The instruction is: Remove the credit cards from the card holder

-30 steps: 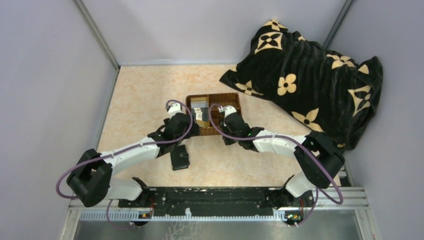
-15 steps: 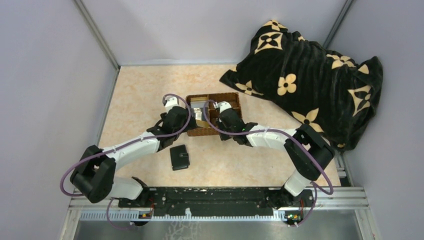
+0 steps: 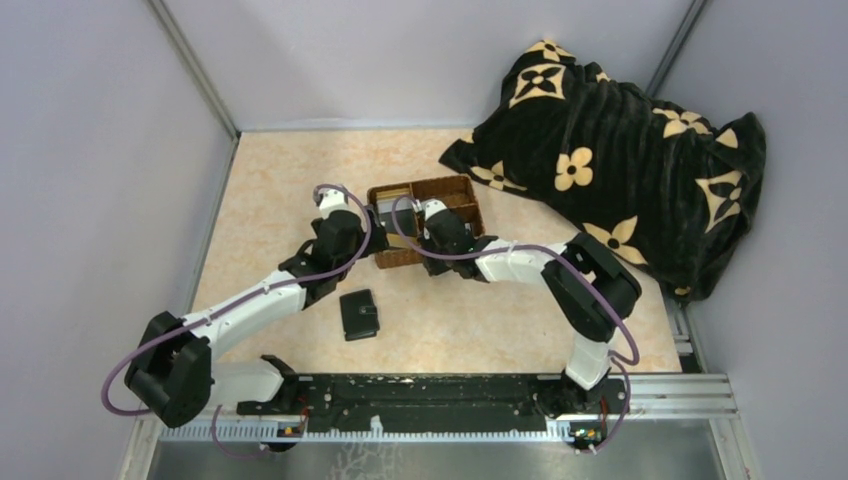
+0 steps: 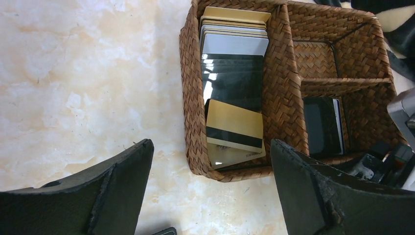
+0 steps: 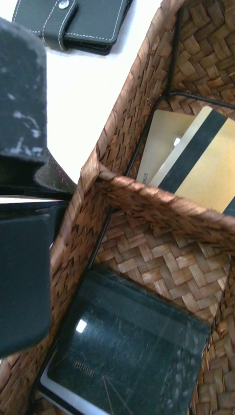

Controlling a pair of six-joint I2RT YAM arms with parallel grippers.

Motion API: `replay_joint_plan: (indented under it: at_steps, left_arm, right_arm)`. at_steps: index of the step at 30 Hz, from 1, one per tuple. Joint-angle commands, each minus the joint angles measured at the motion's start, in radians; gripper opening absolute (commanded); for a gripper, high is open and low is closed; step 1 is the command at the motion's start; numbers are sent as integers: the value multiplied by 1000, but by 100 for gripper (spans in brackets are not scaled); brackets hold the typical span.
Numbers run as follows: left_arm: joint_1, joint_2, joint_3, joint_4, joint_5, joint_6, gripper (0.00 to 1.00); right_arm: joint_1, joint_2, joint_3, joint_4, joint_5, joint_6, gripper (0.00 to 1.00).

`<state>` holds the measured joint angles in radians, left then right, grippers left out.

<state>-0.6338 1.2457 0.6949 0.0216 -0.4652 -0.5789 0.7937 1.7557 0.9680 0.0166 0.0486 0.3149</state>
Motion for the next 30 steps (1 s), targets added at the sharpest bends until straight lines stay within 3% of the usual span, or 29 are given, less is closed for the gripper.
replay_joint_plan:
  at_steps: [1,13,20,25,30]
  left_arm:
    - [6,-27,-23,7,-19,14,95]
    - [9,-62,-113,-2,-7,-42,97]
    - [9,-122,-202,-64,49,-73,100]
    - [-16,-204,-264,-123,129,-132,100]
    - [-31,-231,-285,-215,191,-202,100]
  right_arm:
    - [-7,35,90,60,-39,-9,0]
    - [-7,116,214,2,-13,-47,0]
    - [-10,69,192,3,-58,-63,0]
    - [-9,21,151,-7,-49,-69,24]
    - [-9,-13,109,7,-40,-74,31]
